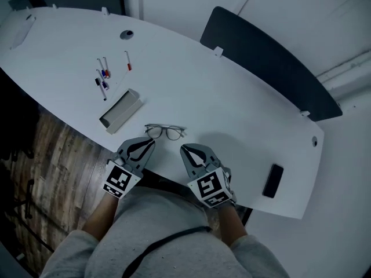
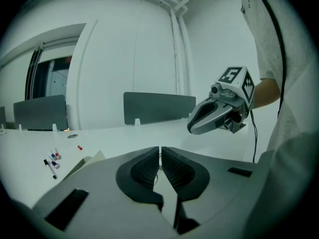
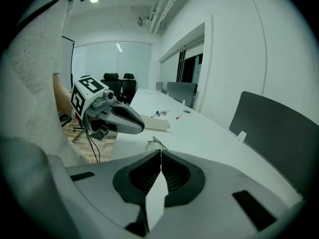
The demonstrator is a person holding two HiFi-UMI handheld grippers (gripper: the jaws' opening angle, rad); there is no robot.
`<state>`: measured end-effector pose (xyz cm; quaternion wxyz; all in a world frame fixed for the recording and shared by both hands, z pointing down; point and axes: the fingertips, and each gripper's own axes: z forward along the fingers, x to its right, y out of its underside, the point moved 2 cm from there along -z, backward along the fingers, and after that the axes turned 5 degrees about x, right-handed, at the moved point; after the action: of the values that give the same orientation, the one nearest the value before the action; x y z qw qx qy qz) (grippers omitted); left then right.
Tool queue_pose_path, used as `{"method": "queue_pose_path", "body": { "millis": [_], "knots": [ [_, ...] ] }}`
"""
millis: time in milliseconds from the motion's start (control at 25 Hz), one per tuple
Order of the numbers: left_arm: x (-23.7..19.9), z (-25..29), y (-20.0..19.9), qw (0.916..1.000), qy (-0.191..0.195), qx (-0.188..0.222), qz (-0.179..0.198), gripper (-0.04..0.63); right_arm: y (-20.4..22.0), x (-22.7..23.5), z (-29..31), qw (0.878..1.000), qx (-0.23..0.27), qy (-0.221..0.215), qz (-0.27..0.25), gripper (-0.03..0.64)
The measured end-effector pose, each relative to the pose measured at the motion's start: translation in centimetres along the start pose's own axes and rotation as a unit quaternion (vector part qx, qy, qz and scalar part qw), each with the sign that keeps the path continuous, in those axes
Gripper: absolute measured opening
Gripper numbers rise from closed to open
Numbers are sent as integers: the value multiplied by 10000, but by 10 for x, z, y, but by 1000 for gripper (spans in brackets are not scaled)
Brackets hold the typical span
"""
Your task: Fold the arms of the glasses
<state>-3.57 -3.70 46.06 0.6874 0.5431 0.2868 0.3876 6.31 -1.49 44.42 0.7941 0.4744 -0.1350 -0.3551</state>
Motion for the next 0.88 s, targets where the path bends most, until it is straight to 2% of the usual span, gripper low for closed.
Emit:
{"method": "queue_pose_path", "body": {
  "millis": [320, 440, 600, 880],
  "knots": [
    [28, -21, -14, 9996, -103, 214, -151, 15, -2, -34, -33, 9979, 450, -29, 475, 21],
    [38, -28, -17, 9982, -240, 350, -431, 15, -3, -44, -42, 9965, 630, -18, 549, 21],
    [48, -38, -26, 9930, -409, 544, -967, 15, -3, -56, -49, 9915, 936, 17, 904, 21],
    [58, -51, -27, 9929, -443, 567, -952, 15, -1, -69, -51, 9886, 1108, 33, 1021, 21]
  ]
}}
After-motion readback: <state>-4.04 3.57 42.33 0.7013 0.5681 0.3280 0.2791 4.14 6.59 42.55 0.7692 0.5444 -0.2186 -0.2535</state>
